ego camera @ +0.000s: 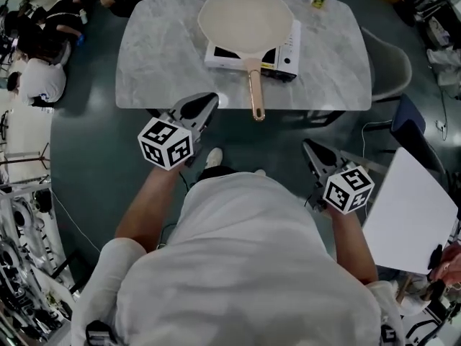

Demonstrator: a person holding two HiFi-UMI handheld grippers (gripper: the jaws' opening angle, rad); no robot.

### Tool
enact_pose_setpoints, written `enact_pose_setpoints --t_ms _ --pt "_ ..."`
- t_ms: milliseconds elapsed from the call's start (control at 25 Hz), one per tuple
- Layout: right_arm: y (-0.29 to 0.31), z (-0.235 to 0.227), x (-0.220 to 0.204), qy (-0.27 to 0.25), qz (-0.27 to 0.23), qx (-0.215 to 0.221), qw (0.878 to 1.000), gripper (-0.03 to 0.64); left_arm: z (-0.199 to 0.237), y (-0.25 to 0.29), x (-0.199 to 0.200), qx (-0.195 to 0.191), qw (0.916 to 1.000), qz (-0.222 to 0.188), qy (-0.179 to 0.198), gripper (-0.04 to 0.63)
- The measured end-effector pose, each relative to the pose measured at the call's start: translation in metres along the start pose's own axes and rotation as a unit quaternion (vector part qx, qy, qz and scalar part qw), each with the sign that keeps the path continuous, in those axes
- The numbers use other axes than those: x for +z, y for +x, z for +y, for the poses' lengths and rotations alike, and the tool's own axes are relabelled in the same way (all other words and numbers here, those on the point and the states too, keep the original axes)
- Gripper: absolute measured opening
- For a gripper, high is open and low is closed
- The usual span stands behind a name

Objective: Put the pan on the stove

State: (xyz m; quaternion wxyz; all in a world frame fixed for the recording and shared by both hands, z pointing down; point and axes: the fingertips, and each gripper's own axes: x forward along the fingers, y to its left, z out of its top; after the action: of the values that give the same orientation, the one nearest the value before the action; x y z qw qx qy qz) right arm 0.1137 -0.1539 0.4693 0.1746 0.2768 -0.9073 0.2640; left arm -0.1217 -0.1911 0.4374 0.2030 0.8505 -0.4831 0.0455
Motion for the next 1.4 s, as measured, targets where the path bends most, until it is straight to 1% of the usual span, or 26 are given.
enact_pose_setpoints --t_ms 80,240,440,560,800,1000,1080,1200,1400 --pt "0.001 0.003 0.003 -0.011 0.000 0.010 1.000 0.008 -0.014 -0.006 -0.004 -0.005 0.9999 0.009 0.007 0.021" --pt "-0.003 0.008 0.002 -0.026 0.002 0.024 0.999 0.006 -0.039 -0.014 -0.013 -0.014 0.9997 0.019 0.002 0.018" --pt "-0.014 0.011 0.000 -0.040 0.001 0.037 0.999 0.006 -0.076 -0.018 -0.026 -0.034 0.9986 0.038 0.018 0.018" --pt "-0.019 0.010 -0.001 -0.045 -0.002 0.042 0.998 0.006 -0.090 -0.017 -0.030 -0.038 0.9980 0.043 0.025 0.018" --pt "-0.033 0.005 -0.004 -0.050 -0.004 0.046 0.998 0.006 -0.109 -0.011 -0.035 -0.041 0.9976 0.049 0.028 0.020" --pt "-0.048 -0.001 -0.012 -0.051 -0.003 0.041 0.998 0.005 -0.121 -0.005 -0.040 -0.045 0.9976 0.048 0.021 0.020" --pt "-0.053 -0.005 -0.016 -0.048 -0.004 0.037 0.998 0.005 -0.126 -0.003 -0.041 -0.053 0.9972 0.048 0.021 0.020" --pt "-0.057 -0.011 -0.020 -0.043 -0.005 0.033 0.999 0.005 -0.133 -0.001 -0.038 -0.067 0.9967 0.040 0.025 0.020" --pt "-0.058 -0.009 -0.024 -0.046 -0.006 0.037 0.998 0.005 -0.134 -0.002 -0.032 -0.064 0.9972 0.029 0.025 0.020"
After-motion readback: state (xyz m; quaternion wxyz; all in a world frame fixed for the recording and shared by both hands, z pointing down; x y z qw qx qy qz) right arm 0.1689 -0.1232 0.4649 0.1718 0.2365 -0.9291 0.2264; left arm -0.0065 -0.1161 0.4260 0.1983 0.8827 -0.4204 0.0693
